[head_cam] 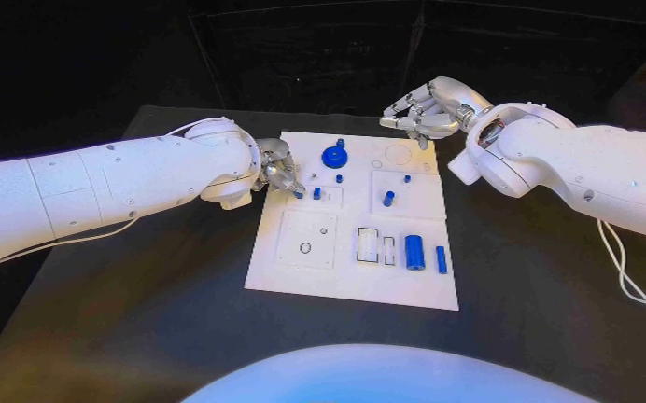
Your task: Assemble the parts on the task board
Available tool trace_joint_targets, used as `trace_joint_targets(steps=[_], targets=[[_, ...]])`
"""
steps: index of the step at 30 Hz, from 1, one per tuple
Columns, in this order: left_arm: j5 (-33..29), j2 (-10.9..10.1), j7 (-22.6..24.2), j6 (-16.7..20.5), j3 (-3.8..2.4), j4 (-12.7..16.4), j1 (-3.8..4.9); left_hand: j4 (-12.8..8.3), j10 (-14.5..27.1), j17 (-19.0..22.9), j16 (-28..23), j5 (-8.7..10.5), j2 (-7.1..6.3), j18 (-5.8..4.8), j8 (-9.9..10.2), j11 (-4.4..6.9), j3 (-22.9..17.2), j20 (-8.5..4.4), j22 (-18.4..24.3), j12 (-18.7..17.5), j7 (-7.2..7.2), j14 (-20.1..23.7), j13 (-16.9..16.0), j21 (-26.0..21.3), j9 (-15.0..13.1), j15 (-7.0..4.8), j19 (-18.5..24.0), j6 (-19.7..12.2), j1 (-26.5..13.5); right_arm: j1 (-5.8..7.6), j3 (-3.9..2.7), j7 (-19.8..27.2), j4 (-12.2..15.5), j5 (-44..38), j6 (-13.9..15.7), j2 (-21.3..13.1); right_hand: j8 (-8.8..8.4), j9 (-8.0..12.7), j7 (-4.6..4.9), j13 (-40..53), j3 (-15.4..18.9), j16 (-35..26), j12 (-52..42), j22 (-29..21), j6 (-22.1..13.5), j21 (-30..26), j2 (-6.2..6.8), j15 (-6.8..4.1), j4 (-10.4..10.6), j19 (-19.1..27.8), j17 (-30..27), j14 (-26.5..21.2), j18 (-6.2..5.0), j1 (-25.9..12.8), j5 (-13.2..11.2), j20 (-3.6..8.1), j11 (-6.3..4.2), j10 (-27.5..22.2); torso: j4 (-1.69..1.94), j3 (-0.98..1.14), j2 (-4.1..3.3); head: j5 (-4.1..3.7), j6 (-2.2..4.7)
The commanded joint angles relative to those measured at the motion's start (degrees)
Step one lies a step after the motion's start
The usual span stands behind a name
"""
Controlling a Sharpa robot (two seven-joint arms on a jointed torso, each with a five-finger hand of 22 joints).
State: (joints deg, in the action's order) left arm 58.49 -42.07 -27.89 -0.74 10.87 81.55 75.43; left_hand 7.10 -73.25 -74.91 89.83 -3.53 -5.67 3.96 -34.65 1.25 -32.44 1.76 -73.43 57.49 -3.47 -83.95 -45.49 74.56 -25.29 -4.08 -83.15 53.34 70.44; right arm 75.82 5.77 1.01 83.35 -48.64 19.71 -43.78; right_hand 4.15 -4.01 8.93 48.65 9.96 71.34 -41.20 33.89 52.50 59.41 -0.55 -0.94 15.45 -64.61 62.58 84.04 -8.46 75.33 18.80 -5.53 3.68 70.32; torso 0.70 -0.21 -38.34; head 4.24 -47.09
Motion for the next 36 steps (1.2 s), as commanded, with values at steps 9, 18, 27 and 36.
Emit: trace_joint_targets(steps=[9, 18, 27, 36], targets=[[0.46, 0.28, -0.89, -0.47, 0.02, -0.16, -0.01, -5.42, -0.33, -15.09, 0.17, -0.15, 0.22, 0.21, -0.23, 0.02, -5.82, 0.04, -0.05, 0.20, 0.47, -6.05, -0.06, 0.22, -0.11, -0.42, -0.48, 0.04, 0.12, 0.12, -0.03, 0.14, 0.13, -0.14, -0.31, 0.03, -0.06, 0.02, -0.05, 0.07, 0.32, -0.25, -0.34, -0.06, -0.27, -0.22, -0.05, 0.12, 0.05, 0.08, -0.01, 0.81, -1.13, 0.35, 0.16, 0.14, -0.01, -0.39, 0.01, -0.05, -0.04, -0.07, -0.02], [0.46, 0.35, -2.16, -2.90, 0.01, -0.04, -0.01, -5.53, -0.51, -15.09, 0.17, -0.12, 0.03, 0.18, -0.44, 0.06, -5.94, 0.02, -0.16, 0.36, 0.52, -6.05, -0.20, 0.30, -0.19, -0.44, -0.52, 0.12, -0.07, 0.12, -0.03, 0.14, 0.08, -0.14, -0.36, 0.09, -0.06, 0.02, -0.05, 0.07, 0.32, -0.25, -0.34, -0.06, -0.27, -0.22, -0.05, 0.12, 0.05, 0.08, -0.01, 0.81, -1.13, 0.35, 0.16, 0.14, -0.01, -0.39, 0.01, -0.07, -0.01, -0.06, -0.21], [0.46, 0.43, -2.87, -4.33, 0.01, 0.15, -0.01, -5.64, -0.66, -15.09, 0.17, -0.09, -0.20, 0.14, -0.63, 0.11, -5.94, 0.00, -0.34, 0.48, 0.60, -6.05, -0.30, 0.45, -0.25, -0.47, -0.59, 0.22, -0.25, 0.12, -0.03, 0.09, 0.09, -0.14, -0.47, 0.08, -0.06, 0.02, -0.05, 0.07, 0.32, -0.25, -0.34, -0.06, -0.27, -0.22, -0.05, 0.12, 0.05, 0.08, -0.01, 0.81, -1.13, 0.35, 0.16, 0.14, -0.01, -0.39, 0.00, -0.05, 0.01, -0.07, -0.24], [0.46, 0.68, -2.76, -3.98, 0.01, -0.20, 0.00, -4.56, -1.17, -15.09, 0.17, 0.04, -0.25, 0.10, -1.24, 0.27, -4.90, -0.09, -0.57, 0.88, 0.89, -6.05, -0.65, 0.59, -0.37, -0.58, -0.66, 0.81, -2.29, 0.12, -0.03, 0.07, 0.11, -0.14, -0.47, 0.07, -0.06, 0.02, -0.05, 0.07, 0.32, -0.25, -0.34, -0.06, -0.27, -0.22, -0.05, 0.12, 0.05, 0.08, -0.01, 0.81, -1.13, 0.35, 0.16, 0.14, -0.01, -0.39, 0.00, -0.02, 0.00, -0.06, -0.26]])
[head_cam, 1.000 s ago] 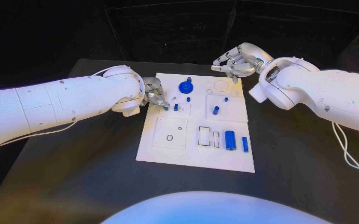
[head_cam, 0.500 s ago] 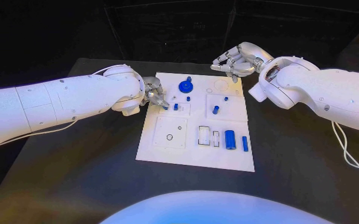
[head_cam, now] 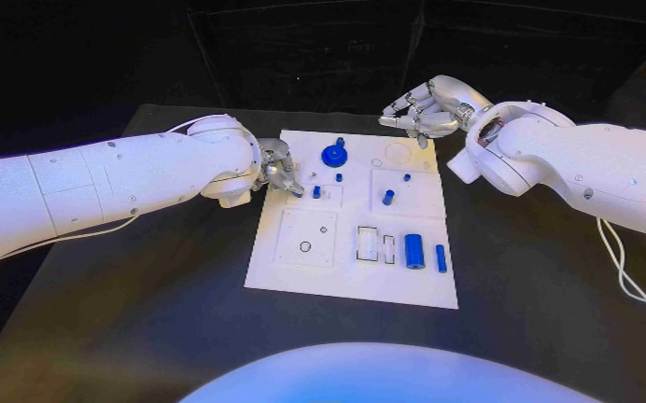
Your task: Assemble the parts on the task board
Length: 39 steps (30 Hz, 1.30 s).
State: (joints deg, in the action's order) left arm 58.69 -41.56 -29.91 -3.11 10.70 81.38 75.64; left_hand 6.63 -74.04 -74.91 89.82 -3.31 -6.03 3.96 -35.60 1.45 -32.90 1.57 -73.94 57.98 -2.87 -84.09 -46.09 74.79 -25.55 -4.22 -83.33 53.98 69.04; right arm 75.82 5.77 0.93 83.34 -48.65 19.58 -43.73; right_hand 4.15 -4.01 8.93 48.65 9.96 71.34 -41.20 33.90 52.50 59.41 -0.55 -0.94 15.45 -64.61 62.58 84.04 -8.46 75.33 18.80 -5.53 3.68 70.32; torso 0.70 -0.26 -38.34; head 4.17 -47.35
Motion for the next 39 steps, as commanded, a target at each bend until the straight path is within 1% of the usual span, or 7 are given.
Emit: trace_joint_targets(steps=[1, 13, 16, 26, 34, 37, 39], targets=[[0.25, 0.24, -0.72, -1.54, 0.18, -0.10, -0.21, -3.84, -0.42, -15.09, 0.18, -0.16, 0.17, 0.10, -0.35, 0.11, -4.14, 0.08, -0.09, 0.44, 0.34, -5.91, -0.08, 0.37, -0.11, -0.46, -0.48, 0.25, -1.24, 0.12, -0.03, 0.15, 0.11, -0.13, -0.34, 0.04, -0.06, 0.02, -0.05, 0.07, 0.32, -0.25, -0.34, -0.07, -0.27, -0.22, -0.05, 0.12, 0.05, 0.08, 0.00, 0.81, -1.13, 0.35, 0.16, 0.14, -0.01, -0.39, -0.03, 0.02, -0.01, 0.01, 0.01], [0.25, 1.42, -0.52, -2.09, 0.17, -0.99, -0.18, -2.21, -0.53, -15.09, 0.18, 0.19, 1.11, 0.04, -0.61, 0.32, -1.96, -0.12, -0.43, 0.68, 0.60, -5.91, -0.29, 0.56, 0.09, -0.66, -0.59, 0.74, -2.98, 0.12, -0.03, -0.12, 0.11, -0.13, -0.34, 0.21, -0.04, 0.01, -0.05, 0.15, 0.47, -0.21, -0.41, -0.04, -0.25, -0.23, -0.17, 0.12, 0.17, 0.03, 0.12, 0.83, -1.12, 0.41, 0.26, 0.15, -0.01, -0.40, -0.03, -0.01, -0.06, -0.14, -0.24], [0.25, 1.71, -0.59, -2.42, 0.16, -1.26, -0.17, -1.97, -0.53, -15.09, 0.18, 0.19, 1.21, 0.03, -0.61, 0.33, -1.64, -0.14, -0.48, 0.72, 0.62, -5.91, -0.33, 0.59, 0.14, -0.68, -0.60, 0.81, -3.18, 0.12, -0.03, -0.15, 0.10, -0.13, -0.36, 0.23, -0.04, 0.01, -0.05, 0.15, 0.47, -0.21, -0.41, -0.04, -0.25, -0.23, -0.17, 0.12, 0.17, 0.03, 0.12, 0.83, -1.12, 0.41, 0.26, 0.15, -0.01, -0.40, -0.05, 0.02, -0.02, -0.14, -0.30], [0.25, 2.29, -0.84, -3.02, 0.16, -3.04, -0.14, -1.79, -0.60, -15.09, 0.18, 0.19, 1.29, -0.01, -0.61, 0.35, -1.40, -0.15, -0.62, 0.85, 0.65, -5.91, -0.50, 0.71, 0.18, -0.69, -0.65, 0.88, -3.33, 0.12, -0.03, -0.20, 0.14, -0.13, -0.35, 0.20, -0.04, 0.01, -0.05, 0.15, 0.47, -0.21, -0.41, -0.04, -0.25, -0.23, -0.17, 0.12, 0.17, 0.03, 0.12, 0.83, -1.12, 0.41, 0.26, 0.15, -0.01, -0.40, 0.02, 0.01, 0.03, -0.26, -0.32], [0.25, 2.57, -0.93, -3.62, 0.16, -3.99, -0.14, -1.46, -0.71, -15.09, 0.18, 0.20, 1.28, -0.04, -0.62, 0.40, -0.77, -0.18, -0.78, 1.04, 0.71, -5.91, -0.73, 0.83, 0.28, -0.73, -0.71, 1.08, -3.63, 0.12, -0.03, -0.20, 0.20, -0.13, -0.36, 0.15, -0.03, 0.01, -0.05, 0.13, 0.50, -0.26, -0.38, -0.15, -0.24, -0.29, -0.22, 0.12, 0.21, 0.07, 0.05, 0.82, -1.14, 0.44, 0.30, 0.15, -0.01, -0.41, -0.04, 0.00, 0.01, -0.28, -0.30], [0.25, 2.65, -0.96, -3.77, 0.16, -4.08, -0.14, -0.84, -0.74, -15.09, 0.18, 0.24, 1.14, -0.06, -0.58, 0.44, 0.55, -0.20, -0.87, 1.11, 0.79, -5.91, -0.78, 0.87, 0.44, -0.76, -0.74, 1.33, -4.26, 0.12, -0.03, -0.20, 0.23, -0.13, -0.36, 0.12, -0.03, 0.01, -0.05, 0.12, 0.52, -0.31, -0.37, -0.18, -0.24, -0.31, -0.23, 0.12, 0.22, 0.08, -0.02, 0.81, -1.14, 0.44, 0.30, 0.15, -0.01, -0.43, -0.03, -0.02, -0.02, -0.29, -0.30], [0.25, 2.68, -0.99, -3.89, 0.16, -4.11, -0.14, -0.09, -0.74, -15.09, 0.18, 0.27, 0.82, -0.09, -0.54, 0.45, 2.35, -0.22, -0.98, 1.17, 0.82, -5.91, -0.82, 0.92, 0.59, -0.78, -0.77, 1.61, -5.09, 0.12, -0.03, -0.16, 0.24, -0.13, -0.37, 0.10, -0.02, 0.01, -0.05, 0.11, 0.64, -0.32, -0.35, -0.22, -0.23, -0.34, -0.23, 0.12, 0.32, 0.09, -0.01, 0.81, -1.14, 0.35, 0.23, 0.15, 0.01, -0.44, -0.03, -0.01, -0.01, -0.32, -0.31]])
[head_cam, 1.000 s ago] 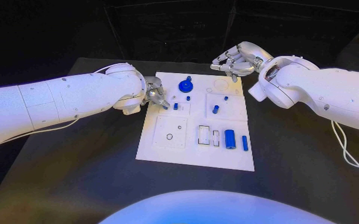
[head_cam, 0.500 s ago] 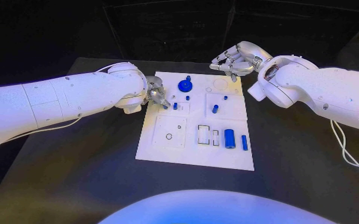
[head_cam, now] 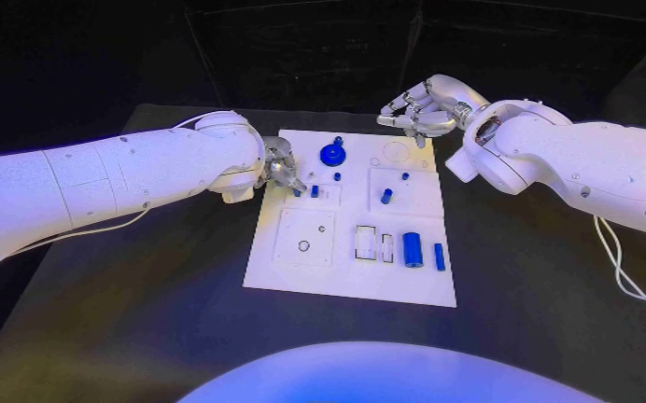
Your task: Assemble the parts on the task board
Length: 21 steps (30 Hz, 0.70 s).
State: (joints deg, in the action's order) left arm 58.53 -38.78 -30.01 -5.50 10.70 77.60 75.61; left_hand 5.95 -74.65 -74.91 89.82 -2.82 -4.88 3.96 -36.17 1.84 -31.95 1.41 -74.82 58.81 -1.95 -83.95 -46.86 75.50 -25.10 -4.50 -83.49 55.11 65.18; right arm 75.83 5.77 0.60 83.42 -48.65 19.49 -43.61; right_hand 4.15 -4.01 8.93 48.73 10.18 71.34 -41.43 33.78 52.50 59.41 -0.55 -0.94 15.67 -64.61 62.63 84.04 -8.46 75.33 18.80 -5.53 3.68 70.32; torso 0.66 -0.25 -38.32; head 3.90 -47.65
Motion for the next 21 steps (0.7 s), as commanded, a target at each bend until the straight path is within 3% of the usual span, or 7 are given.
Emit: trace_joint_targets(steps=[1, 10, 13, 21], targets=[[0.41, -0.08, -0.92, -1.62, 0.16, -0.32, -0.11, 0.99, -0.12, -15.09, 0.18, -0.21, -0.45, -0.10, 0.07, 0.06, 2.44, -0.06, -0.16, 0.35, -0.10, -6.05, -0.05, 0.24, 0.23, -0.51, -0.62, 0.62, -1.63, 0.12, -0.03, 0.19, 0.18, -0.12, -0.27, -0.03, -0.02, 0.00, -0.04, 0.04, 0.56, -0.34, -0.14, -0.09, -0.23, -0.36, -0.23, 0.12, 0.23, 0.08, -0.05, 0.81, -1.14, 0.22, 0.10, 0.15, 0.02, -0.44, 0.02, -0.02, -0.02, -0.06, 0.00], [0.42, -0.22, -1.37, -1.86, 0.16, -0.16, -0.11, 4.67, -0.04, -15.09, 0.18, -0.15, -1.47, -0.18, 0.79, -0.03, 12.52, -0.15, -0.68, 0.43, -0.22, -6.05, -0.15, 0.52, 1.20, -0.54, -0.78, 1.51, -4.76, 0.12, -0.03, 0.27, 0.23, -0.12, -0.20, -0.10, -0.01, 0.00, 0.03, 0.16, 1.68, -0.44, -0.27, -0.17, -0.26, -0.49, -0.31, 0.19, 0.87, 0.02, 0.01, 0.83, -1.14, -0.86, -1.16, 0.10, 0.10, -0.44, 0.05, 0.00, 0.01, -0.07, 0.01], [0.42, -0.36, -1.58, -1.49, 0.16, 0.11, -0.12, 6.79, -0.09, -15.09, 0.18, -0.18, -1.00, -0.24, 1.16, 0.05, 16.09, -0.20, -1.02, 0.54, -0.11, -6.05, -0.32, 0.77, 1.64, -0.62, -0.91, 1.79, -5.49, 0.12, -0.03, 0.27, 0.29, -0.12, -0.25, -0.22, -0.01, 0.00, 0.03, 0.16, 1.68, -0.44, -0.27, -0.17, -0.26, -0.49, -0.31, 0.19, 0.87, 0.02, 0.01, 0.83, -1.14, -0.86, -1.16, 0.10, 0.10, -0.44, 0.05, -0.03, 0.03, -0.12, 0.07], [0.42, -0.91, -1.11, 0.64, 0.15, 0.79, -0.14, 9.90, -0.14, -15.09, 0.18, -0.20, 0.58, -0.28, 1.56, 0.15, 21.10, -0.31, -1.33, 0.71, -0.03, -6.05, -0.61, 0.88, 2.24, -0.71, -1.00, 2.14, -4.48, 0.12, -0.03, 0.29, 0.32, -0.12, -0.31, -0.34, -0.01, 0.01, 0.03, 0.11, 1.72, -0.48, -0.21, -0.23, -0.26, -0.53, -0.34, 0.19, 0.88, 0.04, -0.04, 0.82, -1.14, -0.91, -1.19, 0.10, 0.11, -0.47, 0.05, -0.02, 0.01, -0.16, 0.26]])
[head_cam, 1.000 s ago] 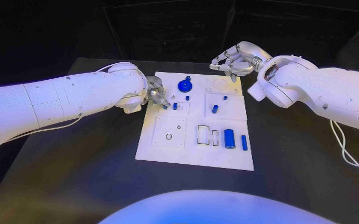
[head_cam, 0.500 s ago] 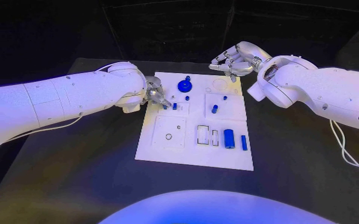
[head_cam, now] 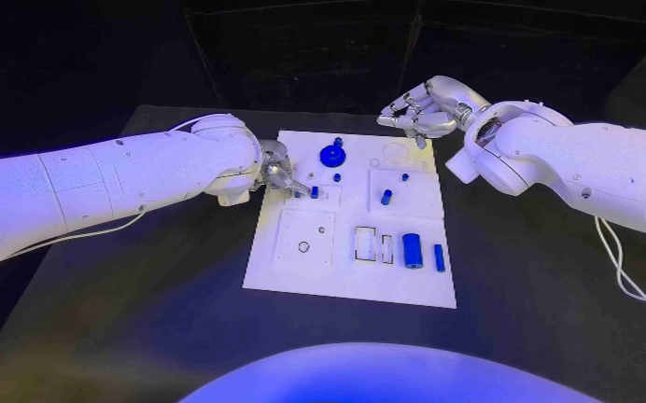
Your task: Assemble the parts on the task board
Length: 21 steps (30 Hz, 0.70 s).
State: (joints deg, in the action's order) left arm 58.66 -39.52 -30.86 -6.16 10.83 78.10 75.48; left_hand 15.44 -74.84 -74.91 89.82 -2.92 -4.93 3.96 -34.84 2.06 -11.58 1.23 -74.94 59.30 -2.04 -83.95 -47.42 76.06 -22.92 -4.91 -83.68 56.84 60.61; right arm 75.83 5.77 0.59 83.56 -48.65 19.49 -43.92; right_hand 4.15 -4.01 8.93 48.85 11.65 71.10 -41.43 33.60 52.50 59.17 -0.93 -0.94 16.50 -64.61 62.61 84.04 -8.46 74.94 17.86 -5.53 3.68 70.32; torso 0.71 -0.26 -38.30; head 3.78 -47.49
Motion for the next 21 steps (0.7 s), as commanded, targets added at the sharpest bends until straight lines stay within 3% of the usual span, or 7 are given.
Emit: trace_joint_targets(steps=[1, 11, 15, 19, 21], targets=[[0.28, -0.21, -0.05, 1.70, 0.02, 0.35, -0.01, 0.62, 0.06, -15.09, 0.18, -0.12, 0.76, -0.27, 0.25, -0.06, 1.07, -0.13, -1.19, 0.20, 0.07, -6.05, -0.03, 0.30, 0.10, -0.30, -0.81, 0.42, 0.16, 0.12, -0.03, 0.30, 0.18, -0.12, -0.30, -0.03, -0.01, 0.00, 0.03, 0.00, 0.25, -0.24, -0.21, -0.05, -0.26, -0.29, 0.05, 0.19, 0.05, 0.04, -0.02, 0.82, -1.15, -0.52, -0.25, 0.10, 0.10, -0.47, 0.02, 0.00, 0.00, -0.04, 0.12], [-1.58, -0.97, 5.02, 9.54, 0.01, 1.47, -0.04, 1.22, 0.50, -15.09, 0.18, -0.14, 1.73, -0.10, 0.48, -0.14, 3.11, -0.13, -0.60, -0.38, -0.03, -6.05, 0.67, -0.40, 0.36, -0.27, -0.54, 0.21, 0.26, 0.12, -0.03, 0.38, 0.13, -0.12, -0.34, 0.02, -0.01, 0.00, 0.03, 0.01, 0.25, -0.24, -0.22, -0.04, -0.26, -0.29, 0.04, 0.19, 0.05, 0.04, -0.03, 0.82, -1.15, -0.53, -0.25, 0.10, 0.10, -0.47, 0.01, 0.00, 0.01, 0.01, 0.44], [-2.31, -1.73, 7.16, 13.49, -0.07, 2.27, -0.04, 1.21, 0.91, -15.09, 0.18, -0.15, 2.23, 0.06, 0.81, -0.27, 4.32, -0.09, -0.02, -0.86, -0.21, -6.05, 1.29, -1.05, 0.58, -0.21, -0.30, -0.29, 0.31, 0.11, -0.03, 0.41, 0.07, -0.12, -0.38, 0.05, -0.01, 0.01, 0.03, 0.04, 0.28, -0.25, -0.25, -0.01, -0.27, -0.27, 0.00, 0.20, 0.05, 0.02, -0.04, 0.82, -1.14, -0.55, -0.23, 0.10, 0.11, -0.47, 0.01, 0.05, 0.05, -0.04, 0.97], [-2.98, -2.52, 8.50, 16.29, -0.21, 2.96, 0.04, 1.16, 2.09, -15.09, 0.18, -0.15, 2.69, 0.45, 1.36, -0.57, 5.78, 0.05, 1.54, -2.23, -0.58, -6.05, 3.01, -2.75, 0.95, -0.02, 0.39, -1.20, 0.86, 0.11, -0.03, 0.40, 0.05, -0.12, -0.39, 0.03, -0.01, 0.01, 0.03, 0.04, 0.28, -0.25, -0.25, -0.01, -0.27, -0.27, 0.00, 0.20, 0.05, 0.02, -0.04, 0.82, -1.14, -0.55, -0.23, 0.10, 0.11, -0.47, 0.00, 0.06, 0.01, -0.06, 1.08], [-3.16, -2.88, 8.81, 17.05, -0.27, 3.29, 0.16, 1.14, 3.98, -14.81, 0.01, -0.17, 2.89, 0.81, 1.75, -0.91, 6.88, 0.21, 3.02, -4.62, -0.98, -5.97, 6.07, -4.40, 1.19, 0.20, 1.08, -2.19, 1.37, 0.11, -0.03, 0.38, 0.05, -0.12, -0.39, 0.00, -0.01, 0.01, 0.03, 0.04, 0.28, -0.25, -0.25, -0.01, -0.27, -0.27, 0.00, 0.20, 0.05, 0.02, -0.04, 0.82, -1.14, -0.55, -0.23, 0.10, 0.11, -0.47, -0.04, 0.03, -0.02, -0.22, 1.25]])
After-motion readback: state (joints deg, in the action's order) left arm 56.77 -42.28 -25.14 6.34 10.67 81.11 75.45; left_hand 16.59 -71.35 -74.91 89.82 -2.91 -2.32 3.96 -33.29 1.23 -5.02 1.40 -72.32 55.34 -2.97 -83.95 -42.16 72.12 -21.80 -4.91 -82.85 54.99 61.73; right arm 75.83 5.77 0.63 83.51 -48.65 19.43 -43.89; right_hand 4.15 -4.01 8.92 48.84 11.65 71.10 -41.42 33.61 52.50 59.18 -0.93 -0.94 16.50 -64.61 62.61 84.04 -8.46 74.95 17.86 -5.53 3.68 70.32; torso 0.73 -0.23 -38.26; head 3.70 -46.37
